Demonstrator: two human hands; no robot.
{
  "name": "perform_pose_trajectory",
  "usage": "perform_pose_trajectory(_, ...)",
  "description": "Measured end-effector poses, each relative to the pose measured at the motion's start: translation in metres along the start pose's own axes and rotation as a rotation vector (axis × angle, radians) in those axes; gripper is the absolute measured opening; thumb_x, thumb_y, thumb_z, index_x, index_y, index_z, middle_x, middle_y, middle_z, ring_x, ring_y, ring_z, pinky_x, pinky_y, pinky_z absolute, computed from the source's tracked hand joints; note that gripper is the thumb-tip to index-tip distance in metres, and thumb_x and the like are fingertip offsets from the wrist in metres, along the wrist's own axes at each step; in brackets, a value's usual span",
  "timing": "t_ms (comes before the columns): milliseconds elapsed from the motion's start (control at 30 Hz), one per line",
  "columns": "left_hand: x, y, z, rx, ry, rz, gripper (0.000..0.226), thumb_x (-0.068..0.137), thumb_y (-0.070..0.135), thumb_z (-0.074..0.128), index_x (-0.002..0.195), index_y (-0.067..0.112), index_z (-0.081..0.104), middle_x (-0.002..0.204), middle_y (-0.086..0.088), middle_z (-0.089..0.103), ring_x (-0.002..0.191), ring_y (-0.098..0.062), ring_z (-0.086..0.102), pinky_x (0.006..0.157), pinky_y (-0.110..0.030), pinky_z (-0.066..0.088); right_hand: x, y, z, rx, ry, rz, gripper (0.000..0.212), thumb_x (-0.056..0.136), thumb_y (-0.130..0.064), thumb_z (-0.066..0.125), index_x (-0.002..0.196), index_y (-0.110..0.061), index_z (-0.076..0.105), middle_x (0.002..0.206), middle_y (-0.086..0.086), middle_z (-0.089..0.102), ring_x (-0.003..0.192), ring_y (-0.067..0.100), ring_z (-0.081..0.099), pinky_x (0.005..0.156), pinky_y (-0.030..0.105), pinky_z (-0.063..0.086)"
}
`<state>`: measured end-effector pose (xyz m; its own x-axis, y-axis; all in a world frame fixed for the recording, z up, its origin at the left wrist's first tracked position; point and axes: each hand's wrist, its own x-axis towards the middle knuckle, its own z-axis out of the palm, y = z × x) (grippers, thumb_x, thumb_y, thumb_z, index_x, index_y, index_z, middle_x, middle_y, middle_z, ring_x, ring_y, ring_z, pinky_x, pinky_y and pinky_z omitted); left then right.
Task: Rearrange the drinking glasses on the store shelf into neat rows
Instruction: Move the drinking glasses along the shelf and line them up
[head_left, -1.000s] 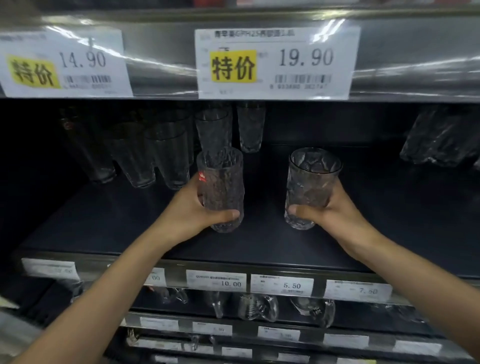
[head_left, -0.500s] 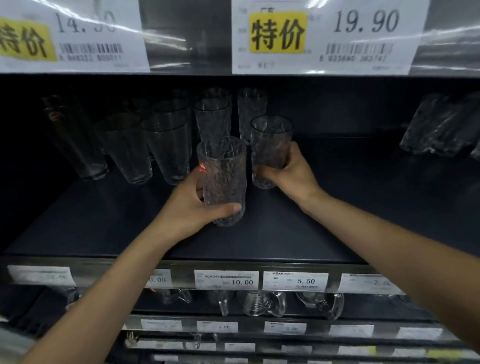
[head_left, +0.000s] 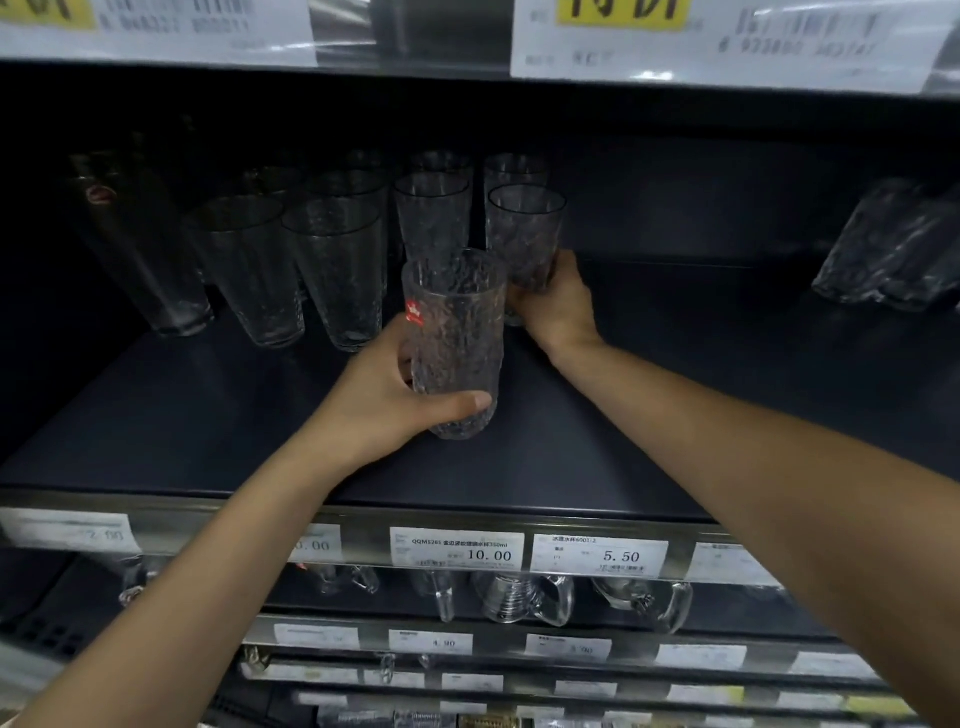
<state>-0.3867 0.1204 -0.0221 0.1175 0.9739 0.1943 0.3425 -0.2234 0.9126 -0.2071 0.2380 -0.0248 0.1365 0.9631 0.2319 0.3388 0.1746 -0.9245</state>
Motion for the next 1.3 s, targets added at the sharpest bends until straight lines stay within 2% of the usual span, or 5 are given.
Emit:
perform_pose_trajectory(100,0.000,0.000,0.000,0.001,0.003,-0.004,0.063,0.066,0.020,0.089,0.115,0.037,0.053,0.111,0.017,0.068,0.100,0.010,0.063,0.082,-0.005,0.047,0.002,-0.002,0.004,-0.003,-0.005,0.006,0.060,0.085,-0.028,0.076,0.134,-0.013,0.046,0.121,-0.001,0.062,0.106,0.010,0.057,0.077,0.013,0.042)
perform_pose_trajectory(400,-0.001,0.002,0.001,-0.019,0.005,0.007,0.059,0.067,0.016,0.088,0.108,0.038,0.053,0.108,0.020,0.066,0.096,0.014,0.063,0.078,-0.001,0.045,0.015,-0.003,0.016,-0.047,-0.005,0.018,0.058,0.085,-0.032,0.074,0.131,-0.011,0.046,0.126,0.006,0.061,0.115,0.019,0.059,0.085,0.022,0.045)
perform_pose_trajectory(867,-0.001,0.000,0.001,-0.022,0.008,0.007,0.059,0.066,0.019,0.089,0.108,0.040,0.053,0.109,0.021,0.067,0.099,0.011,0.063,0.082,-0.003,0.046,0.015,-0.001,0.019,-0.039,0.014,0.005,0.061,0.086,-0.032,0.074,0.134,-0.012,0.043,0.129,0.004,0.060,0.115,0.016,0.057,0.082,0.017,0.041)
perform_pose_trajectory(1000,-0.001,0.000,0.001,-0.024,0.017,0.003,0.058,0.067,0.018,0.088,0.108,0.039,0.054,0.107,0.019,0.068,0.097,0.010,0.064,0.080,-0.004,0.047,0.014,0.000,0.018,-0.022,0.010,-0.001,0.063,0.087,-0.030,0.074,0.137,-0.014,0.041,0.130,0.004,0.059,0.111,0.012,0.055,0.084,0.018,0.041)
perform_pose_trajectory(1300,-0.001,0.000,0.002,-0.014,0.026,-0.002,0.057,0.066,0.017,0.088,0.107,0.039,0.054,0.107,0.020,0.068,0.097,0.010,0.064,0.081,-0.005,0.048,0.015,0.000,0.017,-0.002,-0.002,0.001,0.068,0.086,-0.030,0.075,0.141,-0.014,0.038,0.131,0.003,0.058,0.113,0.012,0.055,0.087,0.018,0.041)
